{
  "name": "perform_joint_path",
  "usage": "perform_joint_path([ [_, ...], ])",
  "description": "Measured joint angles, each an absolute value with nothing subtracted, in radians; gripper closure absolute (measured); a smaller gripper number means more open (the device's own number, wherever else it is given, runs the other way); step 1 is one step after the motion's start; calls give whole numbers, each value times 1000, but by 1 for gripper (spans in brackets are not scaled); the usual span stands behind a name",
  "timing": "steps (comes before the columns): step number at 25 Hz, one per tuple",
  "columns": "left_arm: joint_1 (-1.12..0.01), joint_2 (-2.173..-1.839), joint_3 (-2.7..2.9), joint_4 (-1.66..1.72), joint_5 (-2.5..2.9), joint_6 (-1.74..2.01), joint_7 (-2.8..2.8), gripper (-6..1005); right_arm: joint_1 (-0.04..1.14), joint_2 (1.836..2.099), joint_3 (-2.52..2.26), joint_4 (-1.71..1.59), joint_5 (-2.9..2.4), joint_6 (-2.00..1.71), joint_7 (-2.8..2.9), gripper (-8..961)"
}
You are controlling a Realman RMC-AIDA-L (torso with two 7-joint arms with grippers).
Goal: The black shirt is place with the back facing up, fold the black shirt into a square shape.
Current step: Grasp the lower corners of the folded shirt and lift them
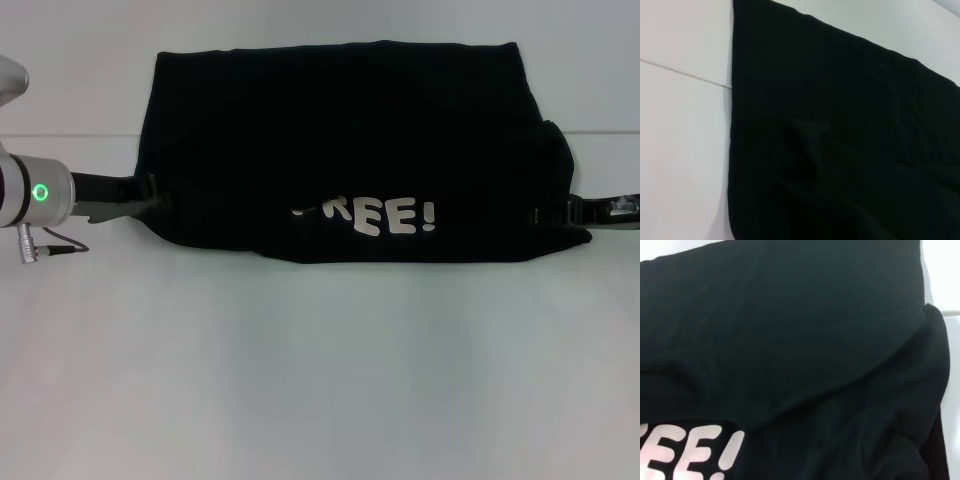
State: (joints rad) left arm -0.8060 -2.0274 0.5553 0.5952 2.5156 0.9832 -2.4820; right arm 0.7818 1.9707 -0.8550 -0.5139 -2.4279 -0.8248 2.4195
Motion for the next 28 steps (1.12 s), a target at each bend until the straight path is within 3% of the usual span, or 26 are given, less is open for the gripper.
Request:
perform_joint_path([
  [12, -808, -2027, 555, 595, 2514, 982, -2483, 999, 787, 1964, -853, -501, -2425, -820, 2423, 411],
  [15, -810, -2026, 555, 595, 2514, 984, -2483, 998, 787, 1959, -853, -501, -2422, -828, 2425, 648],
  [20, -810, -2014, 555, 600, 2516, 1022, -2479, 998, 772, 1948, -838, -516, -2422, -871, 2426, 851],
  [28, -815, -1982, 556, 628, 2569, 1105, -2483, 998, 730, 1918, -788, -583, -2421, -980, 2426, 851],
])
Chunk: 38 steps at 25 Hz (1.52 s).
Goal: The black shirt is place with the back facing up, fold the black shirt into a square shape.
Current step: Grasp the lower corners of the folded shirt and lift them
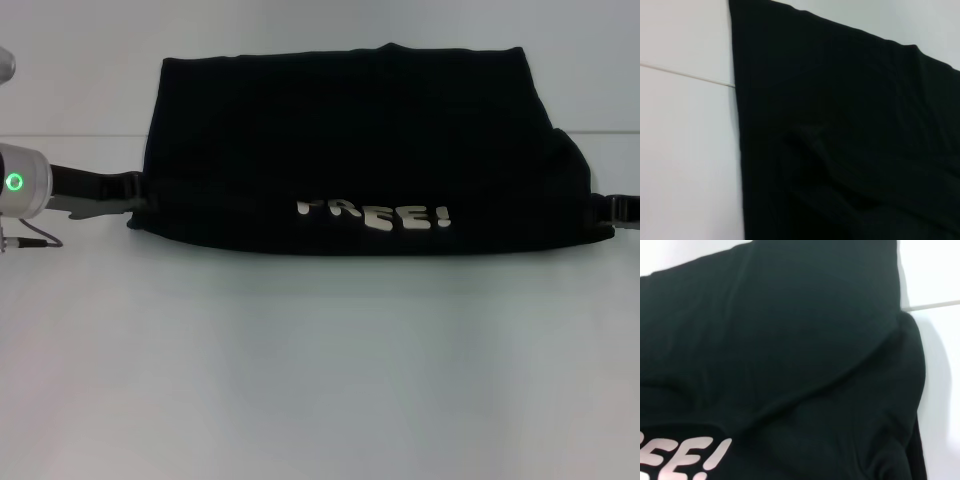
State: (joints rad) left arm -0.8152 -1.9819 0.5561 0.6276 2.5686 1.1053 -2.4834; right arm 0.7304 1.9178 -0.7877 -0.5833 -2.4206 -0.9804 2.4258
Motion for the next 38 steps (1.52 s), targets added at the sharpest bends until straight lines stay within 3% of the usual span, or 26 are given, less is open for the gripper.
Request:
perform_joint_path([
  [11, -806, -1982, 557, 640, 2595, 1149, -2462, 999, 727, 1913, -773, -620, -2427, -1077, 2424, 852],
  [17, -802, -1979, 562, 714, 2621, 1394, -2435, 999, 691, 1873, -772, -686, -2428, -1295, 2459, 852],
  [25, -799, -1972, 563, 766, 2685, 1673, -2401, 999, 623, 1854, -755, -777, -2447, -1531, 2491, 852],
  [38, -736, -1998, 572, 770, 2725, 1896, -2331, 998, 552, 1851, -711, -779, -2504, -1788, 2466, 853],
])
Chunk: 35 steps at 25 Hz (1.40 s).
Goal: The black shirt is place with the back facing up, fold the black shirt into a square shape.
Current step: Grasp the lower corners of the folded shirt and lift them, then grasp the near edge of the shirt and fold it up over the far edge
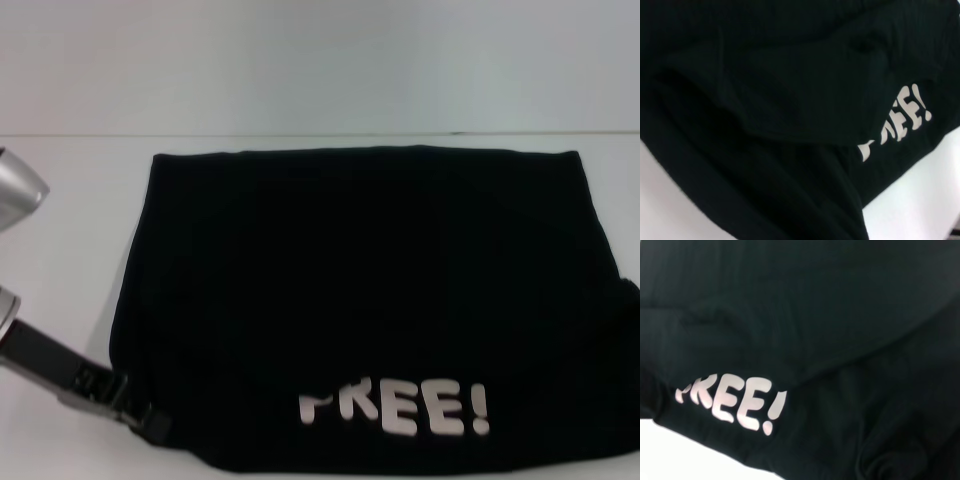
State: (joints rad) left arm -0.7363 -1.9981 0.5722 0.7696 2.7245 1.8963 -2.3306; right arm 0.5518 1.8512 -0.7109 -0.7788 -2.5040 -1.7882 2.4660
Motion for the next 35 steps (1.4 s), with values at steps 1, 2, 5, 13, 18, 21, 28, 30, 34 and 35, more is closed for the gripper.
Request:
perform_joint_path([
  [1, -733, -2000, 574, 771, 2725, 1905, -2329, 998, 546, 1850, -707, -779, -2504, -1803, 2458, 853],
  [2, -728, -2003, 576, 774, 2725, 1919, -2325, 998, 543, 1849, -700, -780, -2504, -1817, 2449, 853],
  [5, -709, -2012, 577, 792, 2725, 1958, -2317, 998, 533, 1844, -686, -780, -2505, -1838, 2429, 853],
  [13, -695, -2011, 575, 832, 2754, 1978, -2315, 998, 525, 1828, -685, -776, -2507, -1850, 2400, 852],
  [18, -703, -2000, 548, 867, 2750, 1967, -2315, 998, 534, 1816, -636, -775, -2507, -1851, 2365, 846],
  [21, -712, -1989, 511, 876, 2741, 1960, -2314, 998, 549, 1807, -569, -769, -2504, -1848, 2338, 843],
  [28, -757, -1955, 416, 872, 2739, 1945, -2309, 999, 596, 1800, -453, -774, -2500, -1812, 2304, 835],
  [30, -765, -1947, 393, 871, 2737, 1942, -2309, 999, 603, 1798, -434, -775, -2500, -1798, 2301, 832],
  [34, -776, -1924, 348, 869, 2710, 1923, -2318, 1000, 615, 1788, -364, -777, -2496, -1779, 2301, 828],
  [35, -779, -1920, 340, 869, 2706, 1917, -2322, 1000, 616, 1786, -345, -777, -2488, -1776, 2301, 827],
])
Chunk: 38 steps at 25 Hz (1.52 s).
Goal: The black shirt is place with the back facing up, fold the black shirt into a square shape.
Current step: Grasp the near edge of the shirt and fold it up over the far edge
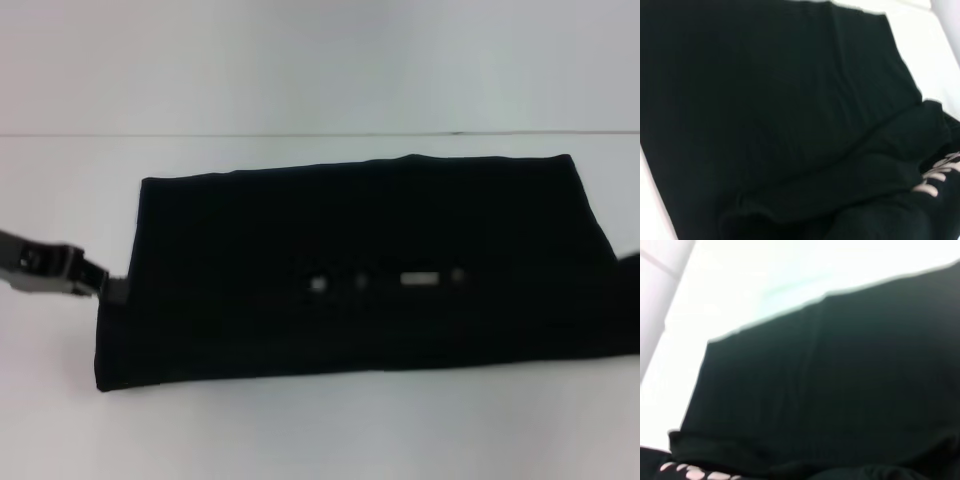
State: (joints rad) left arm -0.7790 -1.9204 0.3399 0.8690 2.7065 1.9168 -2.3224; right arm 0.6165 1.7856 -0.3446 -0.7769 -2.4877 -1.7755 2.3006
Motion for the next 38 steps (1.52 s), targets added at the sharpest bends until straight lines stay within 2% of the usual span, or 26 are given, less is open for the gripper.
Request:
perform_joint_path([
  [5, -809, -1910, 330, 862, 2689, 1830, -2375, 999, 620, 1779, -324, -777, -2418, -1707, 2309, 821],
  [8, -830, -1911, 362, 836, 2687, 1736, -2415, 999, 631, 1790, -326, -769, -2389, -1606, 2315, 818],
  [10, -841, -1919, 387, 815, 2687, 1664, -2439, 999, 644, 1806, -329, -757, -2386, -1522, 2318, 815],
  [16, -866, -1955, 509, 750, 2689, 1387, -2527, 999, 684, 1877, -377, -703, -2387, -1208, 2319, 809],
  [25, -882, -2006, 626, 706, 2689, 1102, -2599, 998, 761, 1938, -492, -551, -2386, -828, 2320, 798],
  [29, -884, -2016, 627, 675, 2690, 991, -2612, 998, 785, 1978, -511, -540, -2384, -686, 2318, 794],
  [38, -880, -2023, 628, 636, 2692, 878, -2613, 998, 820, 2012, -569, -507, -2383, -532, 2320, 784],
])
